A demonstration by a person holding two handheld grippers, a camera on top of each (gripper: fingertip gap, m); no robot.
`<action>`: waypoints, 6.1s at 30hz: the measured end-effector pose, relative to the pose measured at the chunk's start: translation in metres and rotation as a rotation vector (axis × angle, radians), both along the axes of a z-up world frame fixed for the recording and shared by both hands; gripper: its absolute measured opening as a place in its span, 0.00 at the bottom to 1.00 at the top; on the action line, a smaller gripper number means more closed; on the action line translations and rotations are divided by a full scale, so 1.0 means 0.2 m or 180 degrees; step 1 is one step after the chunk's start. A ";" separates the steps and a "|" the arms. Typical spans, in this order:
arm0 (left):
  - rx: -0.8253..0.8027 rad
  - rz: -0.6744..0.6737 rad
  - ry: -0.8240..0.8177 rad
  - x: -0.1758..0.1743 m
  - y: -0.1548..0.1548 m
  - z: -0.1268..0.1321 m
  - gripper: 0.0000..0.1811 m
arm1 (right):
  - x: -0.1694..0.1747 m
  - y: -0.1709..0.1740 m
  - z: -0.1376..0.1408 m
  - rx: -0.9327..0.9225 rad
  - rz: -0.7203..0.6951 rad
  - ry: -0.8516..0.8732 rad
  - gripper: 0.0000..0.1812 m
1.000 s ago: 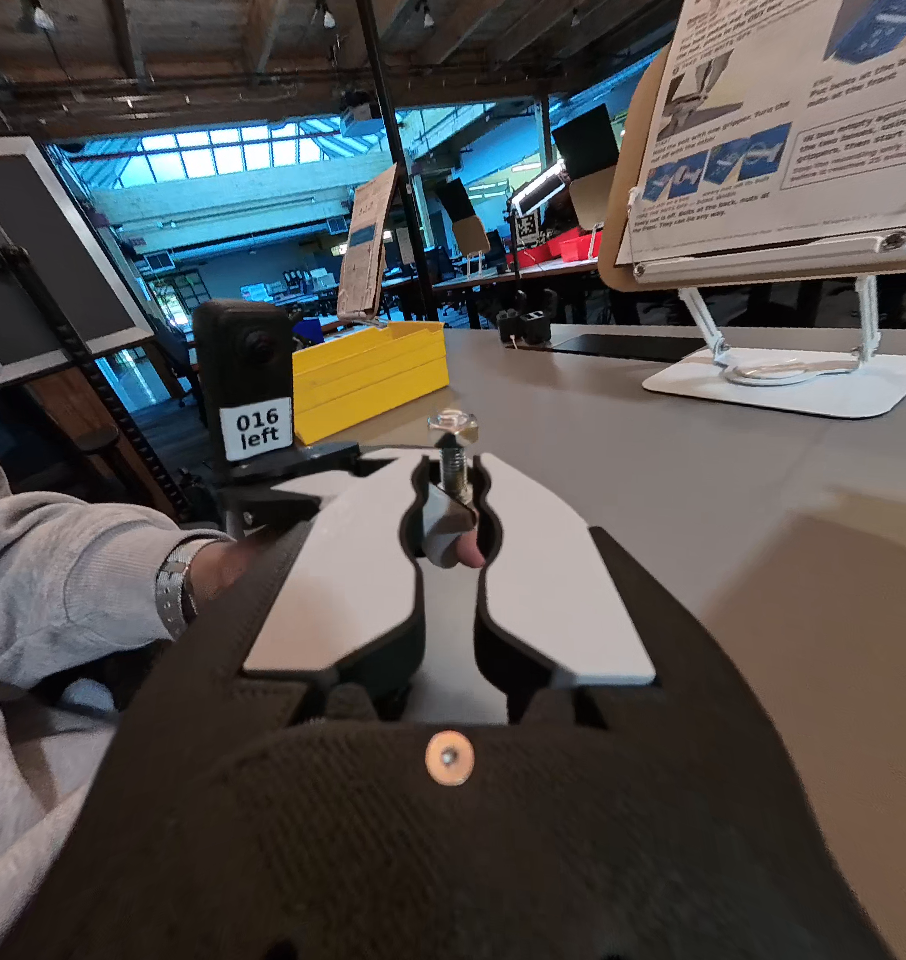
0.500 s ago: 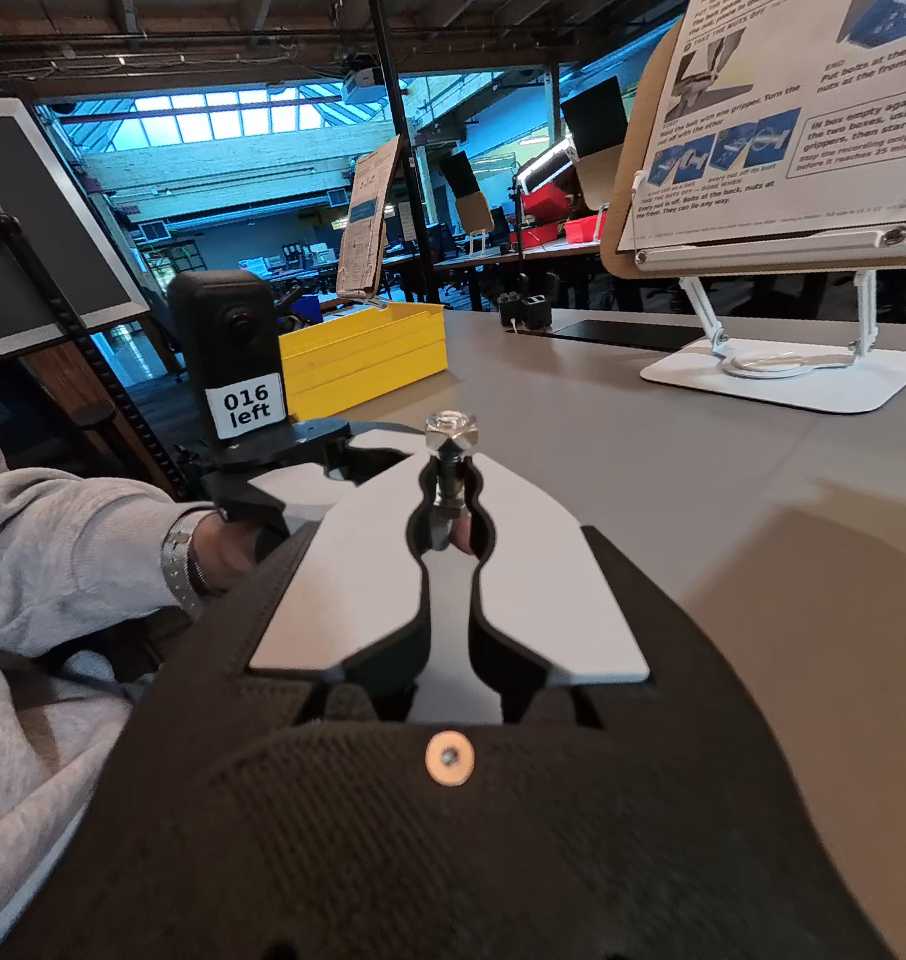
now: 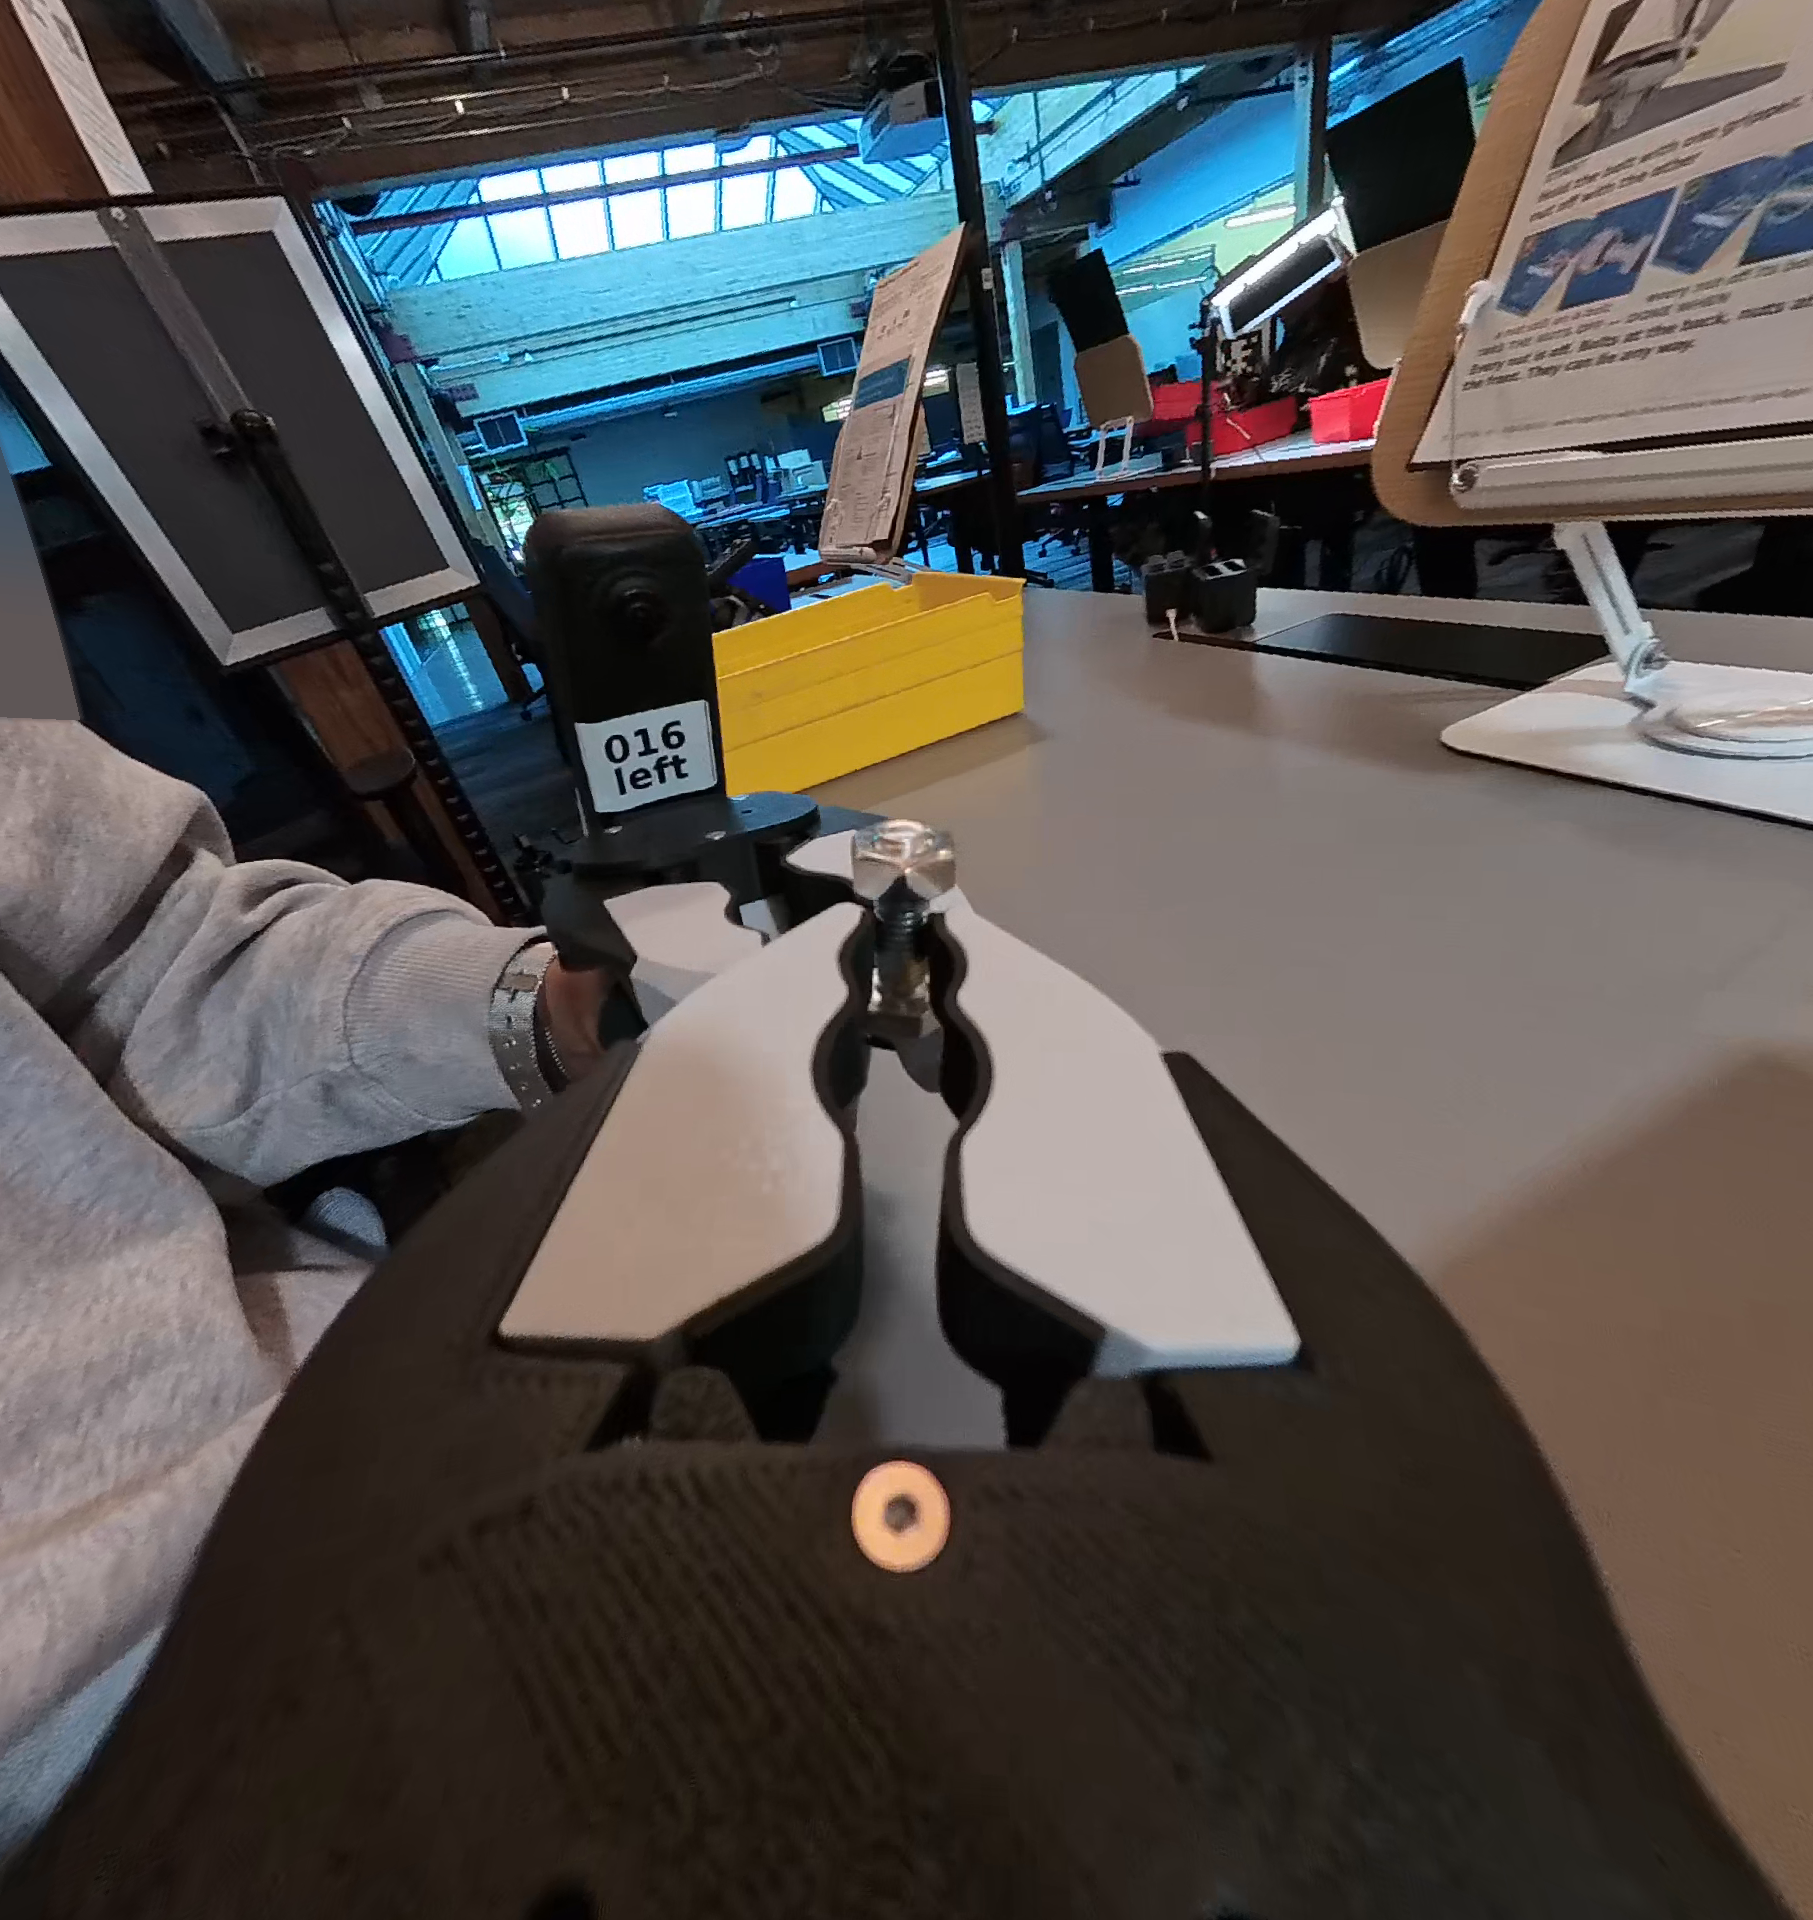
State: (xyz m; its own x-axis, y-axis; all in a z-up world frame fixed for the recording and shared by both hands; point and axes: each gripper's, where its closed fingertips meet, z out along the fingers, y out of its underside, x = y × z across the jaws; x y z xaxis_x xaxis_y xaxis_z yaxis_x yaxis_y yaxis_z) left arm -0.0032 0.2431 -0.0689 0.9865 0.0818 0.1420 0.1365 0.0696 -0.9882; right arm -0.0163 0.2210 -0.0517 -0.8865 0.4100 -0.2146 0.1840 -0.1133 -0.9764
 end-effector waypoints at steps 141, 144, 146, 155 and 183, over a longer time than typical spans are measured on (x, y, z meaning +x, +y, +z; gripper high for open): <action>0.0013 0.0243 0.0004 -0.03 0.03 -0.03 0.10 | 0.01 -0.13 0.08 -0.0346 -0.0293 0.0388 0.52; 0.0129 0.0343 -0.0100 -0.08 0.00 0.00 0.10 | 0.00 -0.10 0.10 -0.0380 -0.0366 0.0408 0.51; 0.0216 0.0426 -0.0193 -0.11 -0.03 0.02 0.10 | -0.01 -0.08 0.10 -0.0415 -0.0407 0.0400 0.50; 0.0254 0.0603 -0.0332 -0.18 -0.06 0.01 0.10 | 0.00 -0.10 0.10 -0.0309 -0.0419 0.0480 0.46; 0.0000 0.0585 -0.0095 -0.14 -0.02 -0.03 0.10 | 0.00 -0.10 0.09 -0.0257 -0.0489 0.0520 0.46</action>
State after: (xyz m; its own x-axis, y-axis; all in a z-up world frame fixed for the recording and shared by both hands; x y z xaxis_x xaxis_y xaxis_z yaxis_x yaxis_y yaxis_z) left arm -0.0305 0.2396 -0.0753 0.9503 0.2603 0.1710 0.1508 0.0959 -0.9839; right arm -0.0169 0.2001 -0.0338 -0.8407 0.5300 -0.1109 -0.0012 -0.2067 -0.9784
